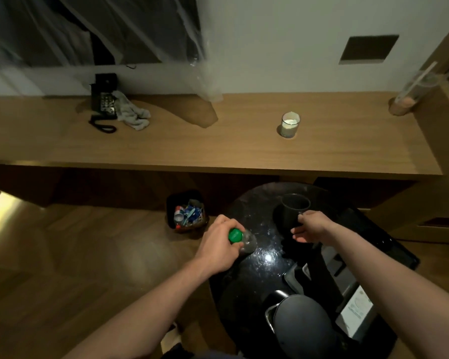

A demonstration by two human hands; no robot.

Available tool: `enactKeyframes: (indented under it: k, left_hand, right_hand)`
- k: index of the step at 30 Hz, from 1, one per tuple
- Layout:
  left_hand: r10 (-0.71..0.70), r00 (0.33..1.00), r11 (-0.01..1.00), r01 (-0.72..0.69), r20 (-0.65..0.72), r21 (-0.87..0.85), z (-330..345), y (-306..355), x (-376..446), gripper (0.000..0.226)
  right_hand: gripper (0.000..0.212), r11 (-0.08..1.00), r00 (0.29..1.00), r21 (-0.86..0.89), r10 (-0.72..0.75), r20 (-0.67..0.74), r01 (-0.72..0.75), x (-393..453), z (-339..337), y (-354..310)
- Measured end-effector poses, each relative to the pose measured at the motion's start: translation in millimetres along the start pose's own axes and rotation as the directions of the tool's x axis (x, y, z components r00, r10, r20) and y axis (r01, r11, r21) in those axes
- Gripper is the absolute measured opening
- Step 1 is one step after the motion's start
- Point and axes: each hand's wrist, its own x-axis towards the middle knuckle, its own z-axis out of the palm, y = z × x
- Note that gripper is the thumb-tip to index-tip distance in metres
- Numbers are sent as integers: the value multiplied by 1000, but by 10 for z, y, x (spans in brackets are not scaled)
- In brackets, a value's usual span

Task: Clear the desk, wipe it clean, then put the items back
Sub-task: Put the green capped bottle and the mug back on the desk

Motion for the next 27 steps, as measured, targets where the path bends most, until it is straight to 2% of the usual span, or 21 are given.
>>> enactKeyframes:
  k: [2,5,10,18,24,27]
  left_hand:
    - [-7,1000,999,6,-27,-53,-96,-69,-71,29]
    - [-9,996,988,-5,-89,-154,-316,-225,-262,30]
    - [-30,976,960,-32,-215,-279,-874,-641,-824,30]
    - [-49,906,951,-87,-420,-298,-1889,-1474,-1782,32]
    - [-116,857,945,-61,-502,-322,-2675,-2247,-2369,33]
    - [-144,820,967,-3,-554,-256,-2981,-2618,-2662,32]
  right_hand:
    - [16,986,998,-157,-52,47,58,-225,87,-46]
    - [25,942,983,-289,-146,114,174,-596,271,-176]
    - [29,807,927,-462,-281,249,369,-1331,814,-466]
    - [27,719,821,-401,-459,340,568,-2288,2191,-576]
    - [23,668,731,-310,-556,394,676,-2753,3322,-607]
    - [22,645,709,-306,-579,402,700,-2955,3873,-625]
